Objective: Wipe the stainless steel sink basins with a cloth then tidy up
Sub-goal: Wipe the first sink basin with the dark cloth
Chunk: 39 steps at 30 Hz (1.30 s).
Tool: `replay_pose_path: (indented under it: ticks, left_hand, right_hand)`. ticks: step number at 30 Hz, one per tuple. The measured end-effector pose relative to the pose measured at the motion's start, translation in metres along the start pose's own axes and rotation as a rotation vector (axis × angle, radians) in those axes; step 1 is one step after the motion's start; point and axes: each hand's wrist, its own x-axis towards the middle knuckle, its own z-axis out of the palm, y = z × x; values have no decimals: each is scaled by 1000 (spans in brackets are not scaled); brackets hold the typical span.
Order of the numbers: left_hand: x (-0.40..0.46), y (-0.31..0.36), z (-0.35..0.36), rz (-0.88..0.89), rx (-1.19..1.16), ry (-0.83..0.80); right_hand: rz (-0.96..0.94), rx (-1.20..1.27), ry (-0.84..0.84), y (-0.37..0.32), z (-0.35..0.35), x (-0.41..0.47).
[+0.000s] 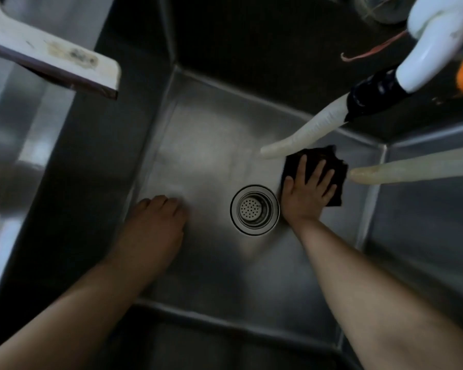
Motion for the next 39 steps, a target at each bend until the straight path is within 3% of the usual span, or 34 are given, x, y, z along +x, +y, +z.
replay_pose_path:
  ticks: [10,17,20,30,35,39]
  left_hand:
    - [-11,-18,9,-133,10,-71]
    - [-9,-17,12,-168,5,-45]
    - [-9,-17,15,-179,-2,-42]
    - [-5,-28,12,-216,32,-75]
    - [1,-19,6,-211,47,-67]
    - [8,2,-1,-141,45,-44]
  right_hand:
    - [-330,-28,-22,-117,10,-10]
    - [-773,-102,-84,-167,14,-26]
    - [-874,-120,-125,-181,9,-11]
    - [-808,-117,-1,-216,-14,78]
    - [-745,-120,73,-163,-13,79]
    - [-644,-146,-22,-81,-20,94]
